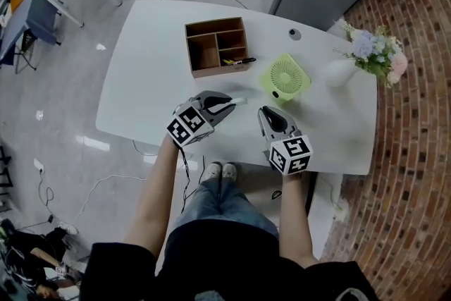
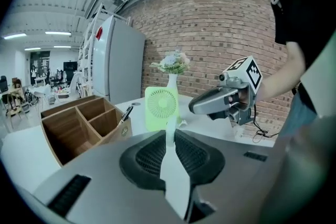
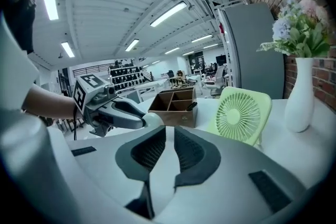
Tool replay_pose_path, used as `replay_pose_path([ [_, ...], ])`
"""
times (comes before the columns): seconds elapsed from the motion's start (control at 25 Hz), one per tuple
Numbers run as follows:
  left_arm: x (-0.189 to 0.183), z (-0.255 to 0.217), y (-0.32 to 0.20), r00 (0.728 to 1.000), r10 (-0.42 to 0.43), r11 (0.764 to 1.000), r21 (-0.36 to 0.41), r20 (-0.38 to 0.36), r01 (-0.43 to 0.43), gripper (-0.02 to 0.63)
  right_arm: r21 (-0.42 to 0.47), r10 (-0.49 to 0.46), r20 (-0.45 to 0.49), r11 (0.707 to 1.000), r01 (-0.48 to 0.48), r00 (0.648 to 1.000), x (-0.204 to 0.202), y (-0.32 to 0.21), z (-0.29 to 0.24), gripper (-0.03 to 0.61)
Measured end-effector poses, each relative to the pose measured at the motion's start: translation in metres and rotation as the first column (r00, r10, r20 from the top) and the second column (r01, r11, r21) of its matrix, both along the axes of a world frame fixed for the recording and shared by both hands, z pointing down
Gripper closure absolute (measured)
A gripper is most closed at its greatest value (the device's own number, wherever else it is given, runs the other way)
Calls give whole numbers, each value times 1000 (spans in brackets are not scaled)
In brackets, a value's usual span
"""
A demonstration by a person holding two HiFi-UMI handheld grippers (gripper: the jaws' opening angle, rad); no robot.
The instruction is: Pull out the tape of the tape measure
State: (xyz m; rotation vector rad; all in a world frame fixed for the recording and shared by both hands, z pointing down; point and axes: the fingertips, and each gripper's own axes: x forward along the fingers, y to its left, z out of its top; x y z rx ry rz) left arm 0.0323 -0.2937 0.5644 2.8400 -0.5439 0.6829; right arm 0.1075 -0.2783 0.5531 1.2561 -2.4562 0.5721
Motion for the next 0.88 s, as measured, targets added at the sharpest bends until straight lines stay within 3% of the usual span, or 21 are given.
replay_pose_path([
  [0.08, 2, -16, 6, 1000, 6, 1000, 30, -18, -5, 546, -15, -62, -17, 998, 62, 998, -12, 6, -1, 499],
  [0.24, 9, -39, 21, 999, 37, 997, 73, -40, -34, 546, -4, -122, -86, 993, 122, 989, -28, 14, -4, 496],
  [0.4, 9, -49, 35, 998, 51, 995, 90, -43, -47, 546, 44, -120, -157, 991, 129, 980, -29, 19, -12, 565],
  [0.64, -4, -50, 49, 998, 52, 994, 96, -28, -49, 546, 84, -95, -260, 989, 120, 961, -18, 31, -15, 572],
  [0.88, -23, -49, 54, 999, 37, 994, 103, 0, -37, 546, 100, -23, -301, 993, 56, 953, 10, 36, -14, 572],
])
